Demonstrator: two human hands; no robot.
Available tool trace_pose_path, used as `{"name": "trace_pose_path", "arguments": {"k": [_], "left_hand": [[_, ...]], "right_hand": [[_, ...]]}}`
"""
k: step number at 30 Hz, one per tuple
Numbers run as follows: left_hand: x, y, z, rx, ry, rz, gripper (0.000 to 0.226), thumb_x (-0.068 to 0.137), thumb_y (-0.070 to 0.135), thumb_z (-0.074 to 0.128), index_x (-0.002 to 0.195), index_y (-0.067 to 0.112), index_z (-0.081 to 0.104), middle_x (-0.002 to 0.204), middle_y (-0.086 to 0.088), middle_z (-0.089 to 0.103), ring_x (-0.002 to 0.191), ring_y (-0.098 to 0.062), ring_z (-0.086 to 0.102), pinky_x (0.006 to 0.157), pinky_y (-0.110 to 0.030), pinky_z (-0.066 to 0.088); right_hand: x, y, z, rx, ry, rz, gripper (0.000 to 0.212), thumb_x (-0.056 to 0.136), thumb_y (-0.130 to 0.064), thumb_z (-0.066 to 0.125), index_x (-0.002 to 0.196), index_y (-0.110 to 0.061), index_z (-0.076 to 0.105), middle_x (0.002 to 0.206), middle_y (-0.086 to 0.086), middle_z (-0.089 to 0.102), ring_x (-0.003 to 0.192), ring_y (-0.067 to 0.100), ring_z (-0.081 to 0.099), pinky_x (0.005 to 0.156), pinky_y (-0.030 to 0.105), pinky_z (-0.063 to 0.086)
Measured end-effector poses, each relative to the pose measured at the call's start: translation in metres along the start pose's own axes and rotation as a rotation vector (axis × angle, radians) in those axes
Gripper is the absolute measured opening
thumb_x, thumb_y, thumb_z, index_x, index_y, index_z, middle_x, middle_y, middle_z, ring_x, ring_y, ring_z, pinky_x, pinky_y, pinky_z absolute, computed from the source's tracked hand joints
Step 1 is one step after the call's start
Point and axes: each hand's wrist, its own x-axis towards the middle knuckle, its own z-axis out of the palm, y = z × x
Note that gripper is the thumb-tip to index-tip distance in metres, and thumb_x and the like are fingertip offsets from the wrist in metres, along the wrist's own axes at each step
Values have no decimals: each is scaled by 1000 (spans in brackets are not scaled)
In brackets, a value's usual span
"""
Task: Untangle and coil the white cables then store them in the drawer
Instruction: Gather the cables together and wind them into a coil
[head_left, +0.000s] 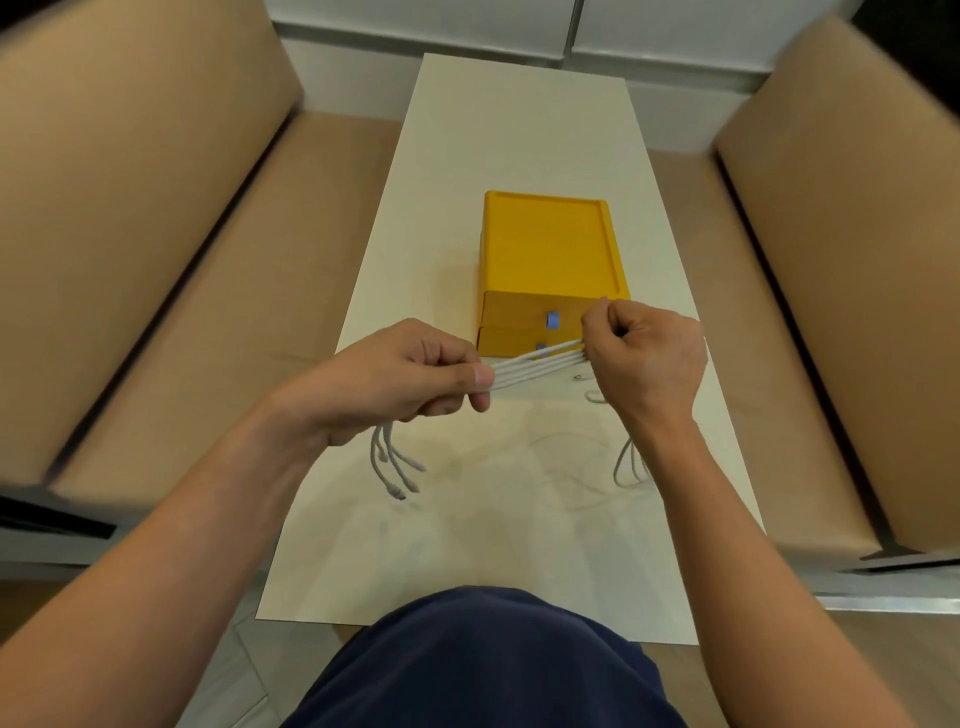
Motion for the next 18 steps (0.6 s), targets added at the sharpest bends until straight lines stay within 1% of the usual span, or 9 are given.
{"name": "trace_pose_path", "arguments": {"k": [2,5,7,9,10,12,15,16,18], "left_hand": [[-1,4,7,-2,-37,2,30,102,30,61,82,12,74,56,3,46,53,-12,33,50,-22,27],[-3,6,7,21,-27,12,29,102,28,61,81,12,73,55,5,46,53,-11,35,51,-19,29],[-2,4,0,138,61,-20,30,102,29,62,80,13,73,52,10,49,51,-5,40,52,-13,33],[0,3,-8,255,103,-69,31,101,34,61,79,17,74,50,13,50,47,-3,41,49,-12,32],[-1,4,-10,253,79,-76,31,101,35,61,79,17,74,51,12,48,45,-4,38,47,-12,30],[-3,11,-8,204,-27,-35,33,102,36,60,80,16,74,53,9,44,47,-7,33,46,-15,28],[-5,22,8,263,-134,55,32,103,33,59,81,16,74,53,10,46,48,-4,41,52,-18,32],[-5,21,12,280,-143,57,32,103,33,59,81,16,75,54,9,47,49,-4,41,53,-19,33],[-5,13,13,299,-166,-5,32,103,35,59,84,18,77,55,7,48,52,-13,38,54,-23,32]], "right_hand": [[5,-2,4,-16,17,-19,50,88,-28,55,46,-23,28,38,-4,27,41,14,27,45,31,26],[9,-8,3,33,55,-50,45,85,-28,54,47,-26,29,41,-6,25,41,15,27,44,32,26],[6,-15,-6,90,109,-164,48,86,-17,58,49,-25,28,44,-8,22,41,20,26,45,30,24],[3,-20,-15,60,159,-303,48,86,-10,60,51,-23,29,48,-8,19,39,27,28,48,27,22],[4,-19,-17,39,161,-321,48,86,-10,60,51,-22,30,48,-8,20,38,29,29,48,28,23],[9,-11,-13,3,112,-274,48,87,-14,59,50,-22,29,46,-9,19,39,30,31,48,31,25],[7,3,6,-60,55,-204,55,86,-19,58,48,-30,20,41,-11,15,39,23,29,49,27,21],[5,5,10,-79,55,-198,54,86,-21,57,48,-29,20,41,-9,16,39,21,29,49,26,20],[1,11,13,-128,69,-222,49,88,-27,53,48,-21,26,43,-4,20,40,24,29,47,28,24]]}}
